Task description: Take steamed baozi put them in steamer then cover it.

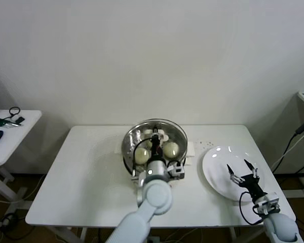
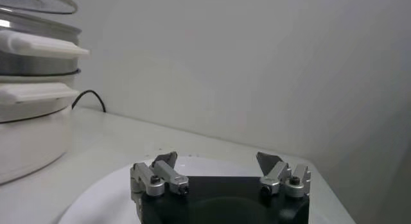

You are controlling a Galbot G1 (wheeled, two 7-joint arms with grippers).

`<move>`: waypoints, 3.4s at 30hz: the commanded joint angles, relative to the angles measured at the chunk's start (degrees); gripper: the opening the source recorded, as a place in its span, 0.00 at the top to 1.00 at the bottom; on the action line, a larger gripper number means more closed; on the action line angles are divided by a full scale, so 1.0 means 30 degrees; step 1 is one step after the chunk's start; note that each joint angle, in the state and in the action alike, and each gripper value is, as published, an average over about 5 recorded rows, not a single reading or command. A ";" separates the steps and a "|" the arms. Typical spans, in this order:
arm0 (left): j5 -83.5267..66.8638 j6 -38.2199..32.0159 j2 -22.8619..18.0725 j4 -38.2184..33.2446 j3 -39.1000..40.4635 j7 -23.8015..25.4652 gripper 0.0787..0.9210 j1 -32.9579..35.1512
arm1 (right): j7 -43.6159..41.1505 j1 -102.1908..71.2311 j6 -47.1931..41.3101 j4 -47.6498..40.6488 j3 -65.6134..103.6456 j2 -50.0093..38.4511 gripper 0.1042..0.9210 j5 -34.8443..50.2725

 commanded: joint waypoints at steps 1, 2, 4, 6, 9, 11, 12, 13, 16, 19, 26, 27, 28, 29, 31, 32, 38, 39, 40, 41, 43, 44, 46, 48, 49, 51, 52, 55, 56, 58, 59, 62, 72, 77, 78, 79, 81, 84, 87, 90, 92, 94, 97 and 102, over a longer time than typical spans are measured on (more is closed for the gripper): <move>-0.0102 0.0938 -0.0360 0.0692 -0.0015 -0.0082 0.92 -0.0002 | -0.0007 0.0032 0.0018 -0.0030 0.0013 0.0011 0.12 -0.0055; -0.0118 0.0938 -0.0354 0.0740 -0.0009 -0.0132 0.92 -0.0013 | -0.0008 0.0039 0.0020 -0.0022 0.0013 0.0009 0.12 -0.0060; -0.0188 0.0938 -0.0347 0.0820 0.0005 -0.0265 0.92 -0.0028 | -0.0009 0.0049 0.0021 -0.0013 0.0017 0.0006 0.12 -0.0062; -0.0264 0.0938 -0.0335 0.0917 0.0021 -0.0439 0.92 -0.0064 | -0.0012 0.0047 0.0032 -0.0015 0.0029 0.0003 0.12 -0.0067; -0.0319 0.0938 -0.0225 0.1119 0.0084 -0.0639 0.92 -0.0210 | -0.0029 0.0019 0.0054 -0.0019 0.0059 0.0000 0.12 -0.0088; -0.0344 0.0938 -0.0125 0.1210 0.0102 -0.0687 0.92 -0.0297 | -0.0040 -0.0013 0.0079 -0.0027 0.0085 -0.0003 0.12 -0.0122; -0.0353 0.0938 -0.0080 0.1239 0.0092 -0.0699 0.92 -0.0323 | -0.0052 -0.0026 0.0099 -0.0040 0.0097 -0.0005 0.12 -0.0146; -0.0362 0.0938 -0.0046 0.1263 0.0076 -0.0714 0.92 -0.0340 | -0.0069 -0.0036 0.0128 -0.0062 0.0112 -0.0005 0.12 -0.0186; -0.0379 0.0938 0.0046 0.1310 0.0053 -0.0757 0.92 -0.0363 | -0.0128 -0.0050 0.0201 -0.0123 0.0143 0.0010 0.12 -0.0265; -0.0395 0.0938 0.0094 0.1393 0.0058 -0.0803 0.92 -0.0370 | -0.0172 -0.0052 0.0241 -0.0153 0.0161 0.0073 0.12 -0.0308; -0.0405 0.0938 0.0048 0.1622 -0.0008 -0.0945 0.92 -0.0349 | -0.0226 -0.0049 0.0273 -0.0140 0.0178 0.0154 0.12 -0.0382; -0.0413 0.0938 0.0042 0.1636 -0.0011 -0.0968 0.92 -0.0326 | -0.0230 -0.0047 0.0277 -0.0144 0.0189 0.0152 0.12 -0.0380; -0.0434 0.0938 0.0046 0.1640 -0.0011 -0.0985 0.92 -0.0296 | -0.0234 -0.0048 0.0279 -0.0145 0.0204 0.0151 0.12 -0.0374; -0.0458 0.0938 0.0054 0.1636 -0.0009 -0.1000 0.92 -0.0259 | -0.0237 -0.0051 0.0281 -0.0147 0.0224 0.0149 0.12 -0.0368; -0.0553 0.0938 0.0086 0.1612 0.0005 -0.1036 0.92 -0.0198 | -0.0247 -0.0063 0.0281 -0.0150 0.0260 0.0141 0.12 -0.0357; -0.0605 0.0938 0.0096 0.1599 0.0011 -0.1070 0.92 -0.0179 | -0.0253 -0.0072 0.0284 -0.0154 0.0279 0.0135 0.12 -0.0354; -0.0691 0.0938 0.0060 0.1642 0.0045 -0.1353 0.92 -0.0219 | -0.0271 -0.0081 0.0289 -0.0149 0.0339 0.0131 0.12 -0.0339; -0.0693 0.0938 0.0059 0.1654 0.0050 -0.1376 0.92 -0.0204 | -0.0273 -0.0079 0.0288 -0.0139 0.0347 0.0138 0.12 -0.0338; -0.0697 0.0938 0.0061 0.1662 0.0052 -0.1392 0.92 -0.0176 | -0.0274 -0.0078 0.0288 -0.0128 0.0354 0.0147 0.12 -0.0338; -0.0695 0.0938 0.0065 0.1655 0.0050 -0.1388 0.92 -0.0134 | -0.0275 -0.0078 0.0287 -0.0115 0.0363 0.0151 0.12 -0.0337; -0.0663 0.0938 0.0116 0.1582 0.0043 -0.1217 0.92 -0.0049 | -0.0275 -0.0075 0.0282 -0.0092 0.0381 0.0144 0.12 -0.0334; -0.0645 0.0938 0.0159 0.1532 0.0042 -0.1099 0.92 -0.0025 | -0.0276 -0.0073 0.0280 -0.0084 0.0390 0.0135 0.12 -0.0331; -0.0626 0.0938 0.0311 0.1395 0.0052 -0.0812 0.92 -0.0023 | -0.0278 -0.0059 0.0273 -0.0074 0.0403 0.0110 0.12 -0.0320; -0.0662 0.0938 0.0475 0.1274 0.0057 -0.0683 0.92 -0.0055 | -0.0285 -0.0040 0.0270 -0.0083 0.0409 0.0098 0.12 -0.0311; -0.0702 0.0938 0.0559 0.1214 0.0057 -0.0652 0.91 -0.0071 | -0.0289 -0.0029 0.0267 -0.0086 0.0408 0.0098 0.12 -0.0309; -0.0778 0.0938 0.0688 0.1101 0.0050 -0.0651 0.89 -0.0077 | -0.0303 -0.0014 0.0256 -0.0093 0.0405 0.0108 0.12 -0.0308; -0.0817 0.0938 0.0745 0.1036 0.0047 -0.0647 0.86 -0.0067 | -0.0308 -0.0009 0.0247 -0.0092 0.0402 0.0114 0.12 -0.0311; -0.0897 0.0938 0.0911 0.0765 0.0061 -0.0625 0.77 -0.0008 | -0.0313 -0.0001 0.0172 -0.0074 0.0395 0.0118 0.12 -0.0313; -0.0919 0.0938 0.0965 0.0635 0.0069 -0.0606 0.74 0.0015 | -0.0310 0.0001 0.0132 -0.0063 0.0397 0.0118 0.12 -0.0312; -0.0981 0.0938 0.1101 0.0345 0.0108 -0.0572 0.66 0.0053 | -0.0305 -0.0036 -0.0129 0.0055 0.0418 0.0099 0.12 -0.0297; -0.1029 0.0938 0.1196 0.0159 0.0132 -0.0551 0.63 0.0075 | -0.0300 -0.0066 -0.0291 0.0140 0.0435 0.0089 0.12 -0.0293; -0.1236 0.0938 0.1532 -0.0424 0.0187 -0.0473 0.53 0.0167 | -0.0205 -0.0150 -0.0903 0.0412 0.0520 0.0074 0.12 -0.0265; -0.2029 0.0938 0.2779 -0.2758 0.0104 0.0017 0.20 0.1043 | 0.0210 -0.0087 -0.2173 0.0829 0.0773 0.0019 0.12 -0.1411; -0.2423 0.0938 0.3259 -0.4059 0.0160 0.0007 0.12 0.1771 | 0.0566 -0.0156 -0.2766 0.1356 0.0726 -0.0019 0.12 -0.0652; -0.2498 0.0938 0.3367 -0.4356 0.0175 -0.0010 0.12 0.1960 | 0.0648 -0.0179 -0.2888 0.1500 0.0701 -0.0039 0.12 -0.0502; -0.2561 0.0938 0.3462 -0.4619 0.0158 -0.0046 0.12 0.2127 | 0.0695 -0.0193 -0.2963 0.1614 0.0682 -0.0060 0.12 -0.0460; -0.2748 0.0938 0.3636 -0.5123 -0.0002 -0.0233 0.12 0.2438 | 0.0768 -0.0198 -0.3007 0.1794 0.0640 -0.0090 0.12 -0.0388; -0.3302 0.0938 0.3925 -0.5807 -0.0562 -0.0774 0.12 0.2833 | 0.0776 -0.0237 -0.3066 0.1996 0.0601 -0.0113 0.12 -0.0292; -0.4375 0.0938 0.4390 -0.6601 -0.1399 -0.1399 0.12 0.3262 | 0.0728 -0.0321 -0.3048 0.2077 0.0573 -0.0100 0.12 -0.0315; -0.5895 0.0938 0.5159 -0.7529 -0.2391 -0.2178 0.12 0.3962 | 0.0700 -0.0367 -0.2974 0.2055 0.0564 -0.0048 0.12 -0.0373; -0.6982 0.0938 0.5865 -0.8125 -0.3084 -0.2977 0.12 0.4707 | 0.0699 -0.0356 -0.2839 0.2012 0.0534 -0.0019 0.12 -0.0419; -0.8784 0.0938 0.6464 -0.8644 -0.3985 -0.4081 0.12 0.5714 | 0.0723 -0.0317 -0.2674 0.1982 0.0483 0.0008 0.12 -0.0436; -1.2676 0.0247 0.6871 -0.9080 -0.5675 -0.6204 0.12 0.7133 | 0.0755 -0.0284 -0.2575 0.2070 0.0411 0.0018 0.12 -0.0492; -1.9777 -0.3261 0.7039 -0.9184 -0.9247 -0.9380 0.12 0.9112 | 0.0766 -0.0301 -0.2485 0.2212 0.0255 0.0078 0.12 -0.0574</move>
